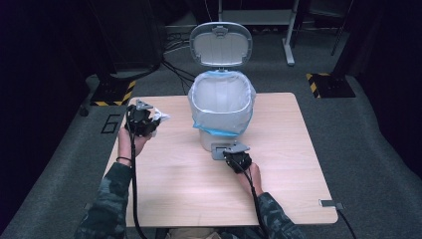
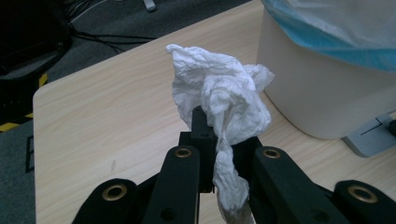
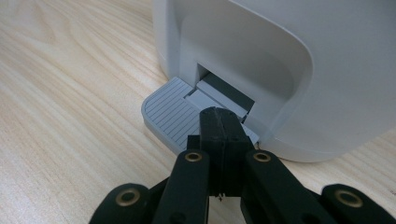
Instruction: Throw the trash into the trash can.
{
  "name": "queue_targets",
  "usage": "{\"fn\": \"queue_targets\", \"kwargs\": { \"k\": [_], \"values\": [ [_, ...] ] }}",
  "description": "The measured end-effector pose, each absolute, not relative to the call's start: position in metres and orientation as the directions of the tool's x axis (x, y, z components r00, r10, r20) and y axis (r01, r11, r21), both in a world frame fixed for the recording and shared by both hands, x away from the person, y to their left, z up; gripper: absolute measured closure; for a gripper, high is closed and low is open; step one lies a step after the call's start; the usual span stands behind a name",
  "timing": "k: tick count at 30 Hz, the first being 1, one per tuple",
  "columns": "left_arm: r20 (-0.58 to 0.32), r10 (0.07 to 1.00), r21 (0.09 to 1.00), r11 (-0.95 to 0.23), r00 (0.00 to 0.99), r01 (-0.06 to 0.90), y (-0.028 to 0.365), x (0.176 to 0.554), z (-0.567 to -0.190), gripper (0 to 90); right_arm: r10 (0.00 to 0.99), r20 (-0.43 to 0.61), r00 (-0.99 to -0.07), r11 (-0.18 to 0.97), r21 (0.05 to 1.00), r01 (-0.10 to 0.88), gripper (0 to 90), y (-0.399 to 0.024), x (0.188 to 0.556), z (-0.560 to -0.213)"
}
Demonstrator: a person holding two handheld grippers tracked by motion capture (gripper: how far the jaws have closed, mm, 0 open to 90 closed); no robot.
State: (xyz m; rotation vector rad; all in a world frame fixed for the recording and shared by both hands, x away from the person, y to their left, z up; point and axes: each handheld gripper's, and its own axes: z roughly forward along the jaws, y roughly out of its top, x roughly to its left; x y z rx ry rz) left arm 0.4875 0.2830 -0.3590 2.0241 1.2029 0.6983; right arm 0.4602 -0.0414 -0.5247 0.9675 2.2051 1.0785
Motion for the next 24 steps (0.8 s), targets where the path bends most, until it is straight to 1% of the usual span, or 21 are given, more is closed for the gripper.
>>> {"fn": "queue_targets", "kwargs": {
  "k": [13, 24],
  "values": [
    [0.137, 0.876, 0.775, -0.386, 0.463, 0.501, 0.271, 0.496, -0.336, 83.9, 0.772, -0.122, -0.623, 0.435, 0.818, 0.378, 90.0, -0.041, 0.460, -0.525],
    [0.160, 0.869, 0.785, -0.400, 0.469, 0.473, 0.261, 0.501, -0.315, 83.8, 0.772, -0.125, -0.623, 0.436, 0.817, 0.376, 90.0, -0.042, 0.460, -0.525]
  ]
}}
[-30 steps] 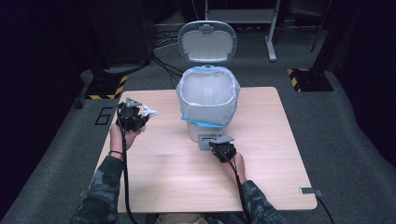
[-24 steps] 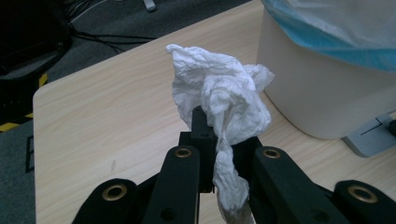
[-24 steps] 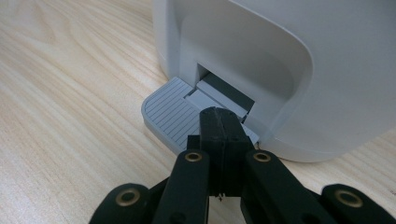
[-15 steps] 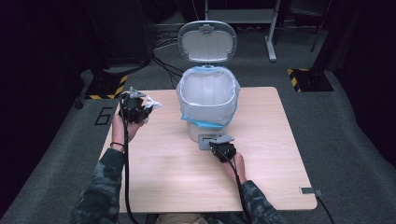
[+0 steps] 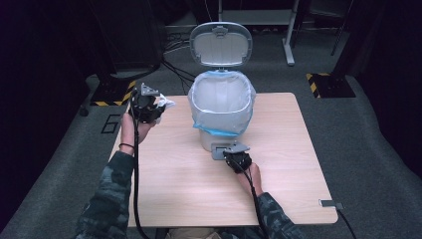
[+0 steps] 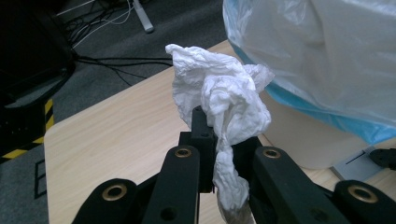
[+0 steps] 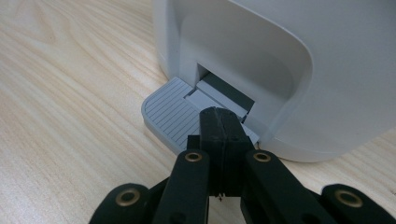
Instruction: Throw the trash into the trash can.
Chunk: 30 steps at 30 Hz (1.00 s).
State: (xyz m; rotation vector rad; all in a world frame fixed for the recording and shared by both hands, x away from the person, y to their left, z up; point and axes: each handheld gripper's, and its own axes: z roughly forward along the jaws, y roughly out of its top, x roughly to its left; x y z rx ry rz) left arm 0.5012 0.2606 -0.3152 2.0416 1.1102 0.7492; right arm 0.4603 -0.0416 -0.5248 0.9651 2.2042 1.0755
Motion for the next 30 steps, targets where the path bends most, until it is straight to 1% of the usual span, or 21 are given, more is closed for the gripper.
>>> {"fn": "queue_targets", "kwargs": {
  "k": [9, 10, 11, 16, 17, 30],
  "values": [
    [0.187, 0.854, 0.782, -0.429, 0.486, 0.453, 0.250, 0.504, -0.295, 83.8, 0.772, -0.127, -0.622, 0.437, 0.817, 0.376, 90.0, -0.042, 0.460, -0.525],
    [0.186, 0.852, 0.779, -0.431, 0.489, 0.455, 0.249, 0.505, -0.293, 83.8, 0.778, -0.101, -0.620, 0.416, 0.823, 0.388, 90.0, -0.040, 0.460, -0.525],
    [0.191, 0.849, 0.780, -0.436, 0.492, 0.449, 0.246, 0.507, -0.289, 83.8, 0.778, -0.100, -0.620, 0.415, 0.823, 0.388, 90.0, -0.040, 0.460, -0.525],
    [0.189, 0.846, 0.782, -0.437, 0.499, 0.444, 0.241, 0.510, -0.283, 83.8, 0.778, -0.101, -0.620, 0.415, 0.823, 0.387, 90.0, -0.040, 0.459, -0.525],
    [0.194, 0.844, 0.784, -0.440, 0.500, 0.439, 0.240, 0.511, -0.282, 83.8, 0.772, -0.122, -0.624, 0.435, 0.817, 0.378, 90.0, -0.042, 0.460, -0.525],
    [0.210, 0.827, 0.793, -0.456, 0.522, 0.404, 0.215, 0.521, -0.259, 83.8, 0.775, -0.120, -0.620, 0.431, 0.817, 0.382, 90.0, -0.042, 0.460, -0.525]
  ]
}}
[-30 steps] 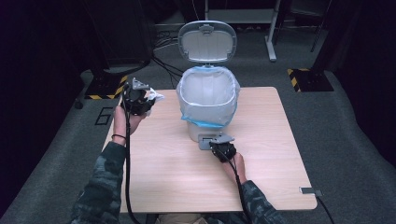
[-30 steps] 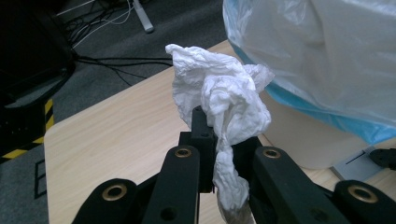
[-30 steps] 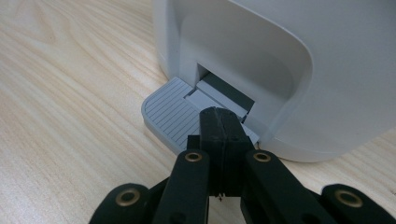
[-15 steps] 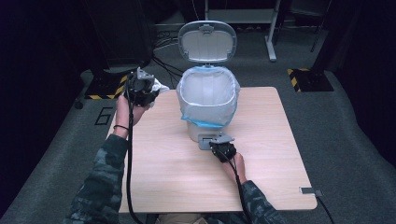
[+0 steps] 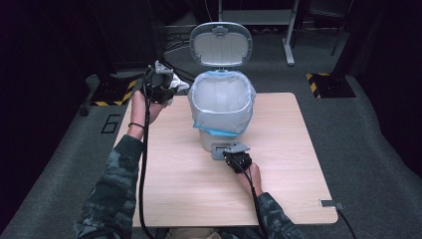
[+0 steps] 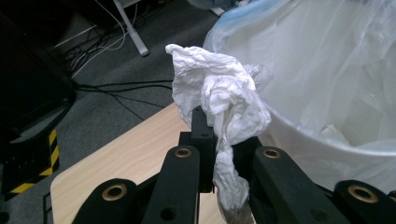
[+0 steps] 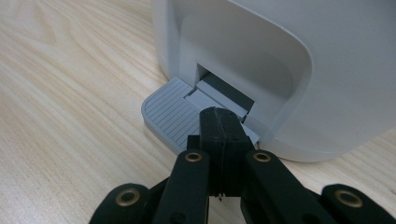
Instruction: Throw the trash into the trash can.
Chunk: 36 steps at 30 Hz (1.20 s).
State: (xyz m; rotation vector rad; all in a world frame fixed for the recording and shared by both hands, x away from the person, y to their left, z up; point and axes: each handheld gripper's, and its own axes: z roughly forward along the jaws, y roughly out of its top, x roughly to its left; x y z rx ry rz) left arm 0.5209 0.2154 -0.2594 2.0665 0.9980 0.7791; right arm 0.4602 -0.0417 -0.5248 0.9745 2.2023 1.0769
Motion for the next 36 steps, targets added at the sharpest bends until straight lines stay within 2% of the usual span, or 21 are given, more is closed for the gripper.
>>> {"fn": "queue_targets", "kwargs": {
  "k": [19, 36],
  "values": [
    [0.235, 0.786, 0.790, -0.497, 0.571, 0.358, 0.171, 0.531, -0.238, 83.8, 0.776, -0.119, -0.620, 0.430, 0.819, 0.381, 90.0, -0.042, 0.460, -0.525],
    [0.267, 0.747, 0.772, -0.544, 0.609, 0.328, 0.131, 0.541, -0.234, 83.8, 0.776, -0.118, -0.620, 0.429, 0.819, 0.381, 90.0, -0.041, 0.460, -0.525]
  ]
}}
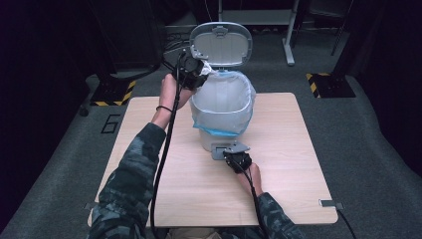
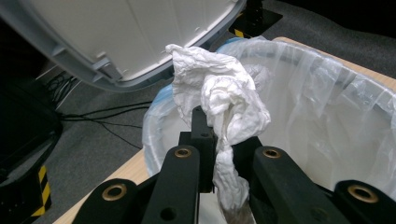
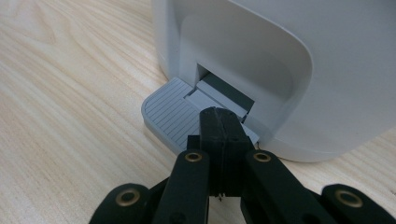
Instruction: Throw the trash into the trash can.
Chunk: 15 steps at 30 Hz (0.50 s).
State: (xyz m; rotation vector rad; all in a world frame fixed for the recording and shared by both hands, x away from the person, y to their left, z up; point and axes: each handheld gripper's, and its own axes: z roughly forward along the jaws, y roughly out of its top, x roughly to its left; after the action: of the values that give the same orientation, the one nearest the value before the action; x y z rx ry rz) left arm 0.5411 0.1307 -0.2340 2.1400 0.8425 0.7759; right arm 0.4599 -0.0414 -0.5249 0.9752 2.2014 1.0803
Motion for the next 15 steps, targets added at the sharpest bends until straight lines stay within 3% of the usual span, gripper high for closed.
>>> {"fn": "queue_targets", "kwargs": {
  "k": [15],
  "values": [
    [0.259, 0.720, 0.750, -0.570, 0.644, 0.336, 0.104, 0.551, -0.248, 83.8, 0.774, -0.119, -0.621, 0.431, 0.819, 0.379, 90.0, -0.042, 0.460, -0.525]
  ]
}}
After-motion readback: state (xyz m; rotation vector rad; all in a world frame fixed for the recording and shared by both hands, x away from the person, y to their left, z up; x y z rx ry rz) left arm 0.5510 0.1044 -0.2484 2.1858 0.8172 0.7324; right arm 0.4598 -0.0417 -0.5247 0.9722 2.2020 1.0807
